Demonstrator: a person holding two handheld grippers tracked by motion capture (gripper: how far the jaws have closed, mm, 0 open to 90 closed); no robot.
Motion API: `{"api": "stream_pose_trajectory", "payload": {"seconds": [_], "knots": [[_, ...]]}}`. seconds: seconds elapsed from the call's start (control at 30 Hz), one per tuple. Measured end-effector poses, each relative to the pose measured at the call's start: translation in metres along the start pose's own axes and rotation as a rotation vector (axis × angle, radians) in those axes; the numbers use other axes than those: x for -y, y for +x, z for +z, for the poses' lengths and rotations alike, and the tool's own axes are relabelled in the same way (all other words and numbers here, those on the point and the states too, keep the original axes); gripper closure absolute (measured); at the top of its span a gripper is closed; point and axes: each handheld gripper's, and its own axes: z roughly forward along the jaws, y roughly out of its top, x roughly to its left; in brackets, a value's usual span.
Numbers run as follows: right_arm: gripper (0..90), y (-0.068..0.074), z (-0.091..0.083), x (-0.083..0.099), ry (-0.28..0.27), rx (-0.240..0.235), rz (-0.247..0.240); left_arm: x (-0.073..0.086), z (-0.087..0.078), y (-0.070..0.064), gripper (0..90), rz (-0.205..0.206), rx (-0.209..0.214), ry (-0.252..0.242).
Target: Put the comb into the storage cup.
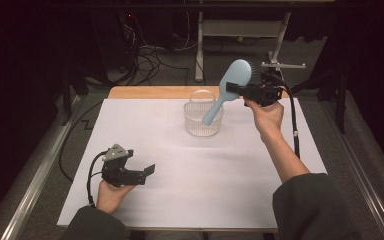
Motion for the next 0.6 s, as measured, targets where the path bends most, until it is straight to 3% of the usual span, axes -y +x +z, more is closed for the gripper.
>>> {"api": "stream_pose_trajectory", "payload": {"seconds": [0.6], "knots": [[53.1,-0.001,0.019,-0.005,0.004,0.042,0.003,0.001,-0.001,0.000,0.0,0.002,0.003,-0.001]]}}
